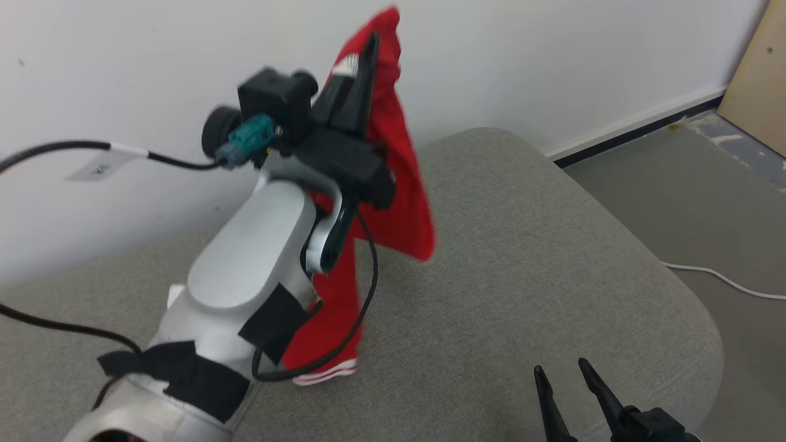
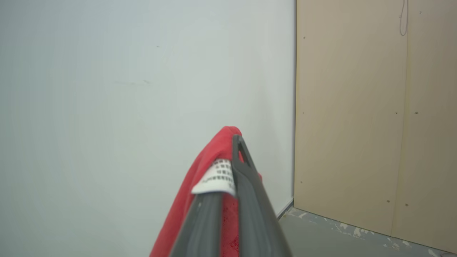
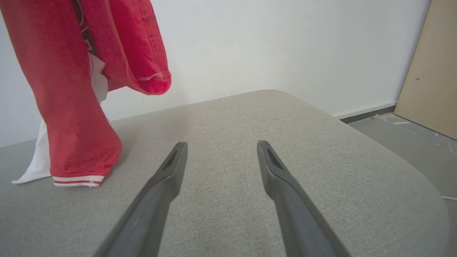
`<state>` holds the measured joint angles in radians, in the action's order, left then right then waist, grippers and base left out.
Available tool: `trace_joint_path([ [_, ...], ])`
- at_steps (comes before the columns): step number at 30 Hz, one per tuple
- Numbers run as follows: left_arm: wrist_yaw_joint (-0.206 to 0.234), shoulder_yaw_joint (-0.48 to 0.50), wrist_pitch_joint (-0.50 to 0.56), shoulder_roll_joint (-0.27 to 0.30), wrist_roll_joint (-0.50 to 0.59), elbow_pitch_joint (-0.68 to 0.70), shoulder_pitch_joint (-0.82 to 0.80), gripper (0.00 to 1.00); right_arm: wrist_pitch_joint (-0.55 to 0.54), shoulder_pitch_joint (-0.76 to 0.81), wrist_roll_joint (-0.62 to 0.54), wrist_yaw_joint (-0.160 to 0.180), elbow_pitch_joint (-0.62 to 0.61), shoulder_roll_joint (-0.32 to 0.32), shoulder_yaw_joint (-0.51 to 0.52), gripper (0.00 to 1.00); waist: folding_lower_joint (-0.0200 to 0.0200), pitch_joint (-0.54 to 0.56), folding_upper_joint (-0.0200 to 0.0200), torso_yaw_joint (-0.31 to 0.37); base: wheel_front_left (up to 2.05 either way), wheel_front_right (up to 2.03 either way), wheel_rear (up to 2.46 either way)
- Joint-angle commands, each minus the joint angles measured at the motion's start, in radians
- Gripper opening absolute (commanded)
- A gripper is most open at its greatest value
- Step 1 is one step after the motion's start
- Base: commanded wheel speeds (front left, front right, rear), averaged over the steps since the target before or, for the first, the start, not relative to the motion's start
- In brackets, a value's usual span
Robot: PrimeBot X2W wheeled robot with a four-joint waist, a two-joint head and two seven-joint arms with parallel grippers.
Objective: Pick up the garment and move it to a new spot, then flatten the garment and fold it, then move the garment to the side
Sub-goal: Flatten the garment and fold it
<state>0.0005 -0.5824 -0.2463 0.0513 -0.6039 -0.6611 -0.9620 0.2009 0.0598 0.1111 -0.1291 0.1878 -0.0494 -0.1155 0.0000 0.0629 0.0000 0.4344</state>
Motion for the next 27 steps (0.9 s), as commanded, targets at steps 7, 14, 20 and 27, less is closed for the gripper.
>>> trace_joint_path([
  [7, 0.055, 0.06, -0.019, 0.001, -0.082, 0.17, -0.192, 0.0, 0.017, 0.016, 0.009, -0.003, 0.018, -0.001, 0.017, 1.0, 0.0, -0.01, 0.0, 0.013, 0.0, 0.0, 0.0],
  [14, 0.069, 0.149, -0.019, 0.005, -0.107, 0.189, -0.009, 0.0, 0.028, 0.014, 0.022, -0.003, 0.024, -0.001, 0.022, 1.0, 0.0, -0.031, 0.0, -0.089, 0.0, 0.0, 0.0],
  [20, 0.066, 0.227, -0.02, 0.047, -0.086, 0.049, 0.261, 0.0, 0.027, 0.001, 0.027, -0.003, 0.02, -0.001, 0.008, 1.0, 0.0, -0.054, 0.0, -0.167, 0.0, 0.0, 0.0],
  [27, 0.085, 0.338, -0.02, 0.103, -0.041, -0.119, 0.397, 1.0, 0.019, -0.017, 0.021, -0.003, 0.021, -0.001, -0.015, 1.0, 0.0, -0.07, 0.0, -0.204, 0.0, 0.0, 0.0],
])
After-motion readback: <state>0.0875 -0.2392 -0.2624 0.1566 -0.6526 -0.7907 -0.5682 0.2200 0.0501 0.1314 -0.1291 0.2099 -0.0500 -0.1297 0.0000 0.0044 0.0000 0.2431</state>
